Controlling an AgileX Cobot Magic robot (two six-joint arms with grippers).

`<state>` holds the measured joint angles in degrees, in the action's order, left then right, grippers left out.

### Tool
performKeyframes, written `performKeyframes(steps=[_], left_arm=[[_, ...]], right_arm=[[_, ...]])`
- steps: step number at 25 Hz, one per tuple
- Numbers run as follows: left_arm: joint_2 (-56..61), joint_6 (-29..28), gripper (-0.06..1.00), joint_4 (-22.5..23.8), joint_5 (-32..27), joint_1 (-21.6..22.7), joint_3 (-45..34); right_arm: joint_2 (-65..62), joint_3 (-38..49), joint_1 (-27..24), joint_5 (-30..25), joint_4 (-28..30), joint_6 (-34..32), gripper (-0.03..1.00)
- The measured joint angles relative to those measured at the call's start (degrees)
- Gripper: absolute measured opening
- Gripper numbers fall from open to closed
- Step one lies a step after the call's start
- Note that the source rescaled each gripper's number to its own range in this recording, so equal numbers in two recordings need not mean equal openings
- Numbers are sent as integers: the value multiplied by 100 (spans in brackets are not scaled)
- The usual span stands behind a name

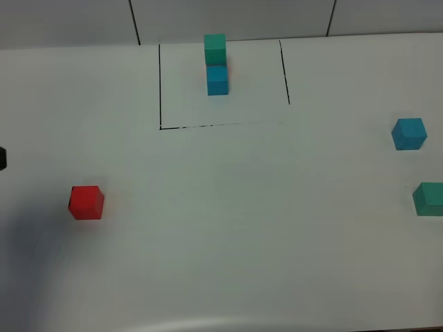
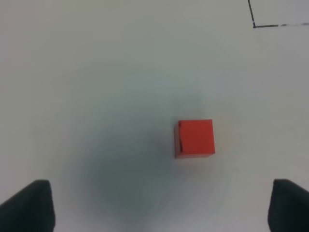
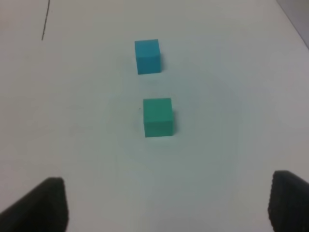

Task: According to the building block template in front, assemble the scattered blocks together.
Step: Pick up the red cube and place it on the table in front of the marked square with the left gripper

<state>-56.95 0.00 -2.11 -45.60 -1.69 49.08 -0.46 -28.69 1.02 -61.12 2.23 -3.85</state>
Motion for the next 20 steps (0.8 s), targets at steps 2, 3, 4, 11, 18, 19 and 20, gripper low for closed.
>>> performKeyframes(steps=[2,3,4,11,18,19,20], left_arm=[[-475,106,95,-133,5,0,150],[-720,156,95,-208,5,0,206],[-954,197,95,-261,22,-24,232],[-2258,90,95,-65,391,-594,337],[-3008,-605,95,265,538,-685,337],[-3070,-620,95,280,551,-690,337],[-3139,-633,95,288,575,-696,337]], right_arm=[[0,0,0,0,0,0,69],[0,0,0,0,0,0,69],[0,0,0,0,0,0,69],[0,0,0,0,0,0,69],[0,0,0,0,0,0,69],[0,0,0,0,0,0,69],[0,0,0,0,0,0,69]])
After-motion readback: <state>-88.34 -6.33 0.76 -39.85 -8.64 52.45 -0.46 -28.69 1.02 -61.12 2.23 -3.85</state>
